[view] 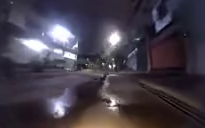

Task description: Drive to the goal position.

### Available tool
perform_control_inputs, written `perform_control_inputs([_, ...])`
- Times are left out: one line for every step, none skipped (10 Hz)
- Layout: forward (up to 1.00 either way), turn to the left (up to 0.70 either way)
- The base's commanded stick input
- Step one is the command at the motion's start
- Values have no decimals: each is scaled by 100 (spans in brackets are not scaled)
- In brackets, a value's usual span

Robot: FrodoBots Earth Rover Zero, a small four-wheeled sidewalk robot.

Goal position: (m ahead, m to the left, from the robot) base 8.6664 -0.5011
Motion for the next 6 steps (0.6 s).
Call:
perform_control_inputs([70, 0])
perform_control_inputs([70, 0])
perform_control_inputs([70, 0])
perform_control_inputs([70, 0])
perform_control_inputs([70, 0])
perform_control_inputs([70, 0])
